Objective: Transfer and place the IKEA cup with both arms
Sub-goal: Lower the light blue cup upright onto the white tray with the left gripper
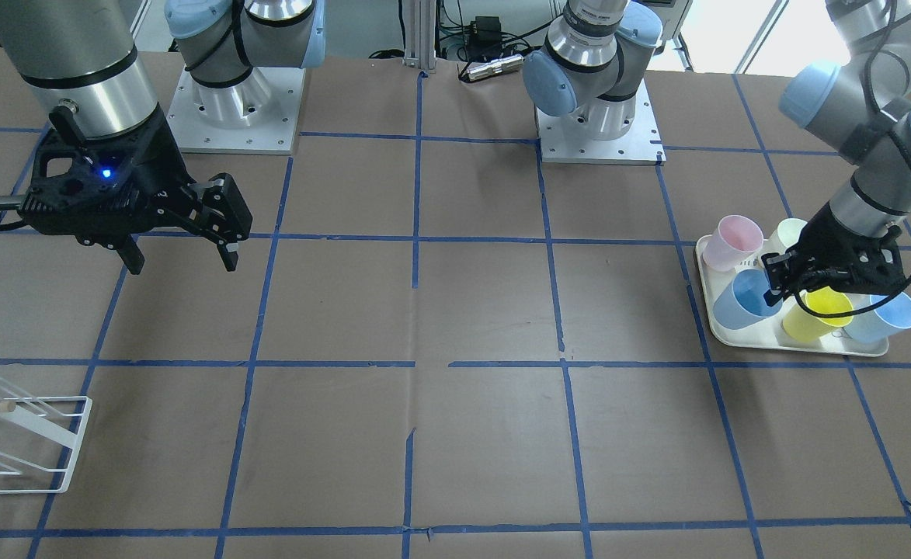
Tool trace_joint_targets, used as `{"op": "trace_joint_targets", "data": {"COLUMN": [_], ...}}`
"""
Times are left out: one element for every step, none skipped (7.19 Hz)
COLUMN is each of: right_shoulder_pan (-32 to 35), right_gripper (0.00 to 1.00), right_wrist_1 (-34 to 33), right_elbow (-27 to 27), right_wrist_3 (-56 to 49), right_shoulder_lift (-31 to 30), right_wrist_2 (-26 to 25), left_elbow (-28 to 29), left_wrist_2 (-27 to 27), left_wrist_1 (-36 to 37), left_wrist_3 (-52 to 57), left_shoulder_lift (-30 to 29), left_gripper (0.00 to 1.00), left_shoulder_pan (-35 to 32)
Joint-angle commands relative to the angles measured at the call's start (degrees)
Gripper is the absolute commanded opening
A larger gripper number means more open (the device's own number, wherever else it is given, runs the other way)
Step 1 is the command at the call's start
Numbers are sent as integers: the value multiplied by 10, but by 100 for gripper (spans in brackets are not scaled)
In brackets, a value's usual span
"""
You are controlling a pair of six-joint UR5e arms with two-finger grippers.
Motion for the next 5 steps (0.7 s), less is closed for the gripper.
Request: {"op": "trace_joint_targets", "data": {"right_shoulder_pan": [5, 10, 14, 14, 14], "right_gripper": [100, 100, 100, 100, 100], "right_wrist_1": [33, 32, 38, 66, 70], "right_elbow": [-4, -6, -10, -18, -21], "right_wrist_3": [-1, -1, 0, 0, 0], "right_shoulder_lift": [-1, -1, -1, -3, -3], "right_wrist_2": [-24, -22, -26, -27, -26], "left_elbow": [0, 1, 1, 1, 0], "left_wrist_2": [4, 2, 2, 1, 0], "left_wrist_1": [16, 19, 19, 20, 20], "left_wrist_3": [11, 11, 12, 11, 11], "left_shoulder_lift": [-21, -28, -34, -42, -48], "left_gripper": [0, 0, 0, 0, 0], "left_shoulder_pan": [21, 22, 23, 23, 23]}}
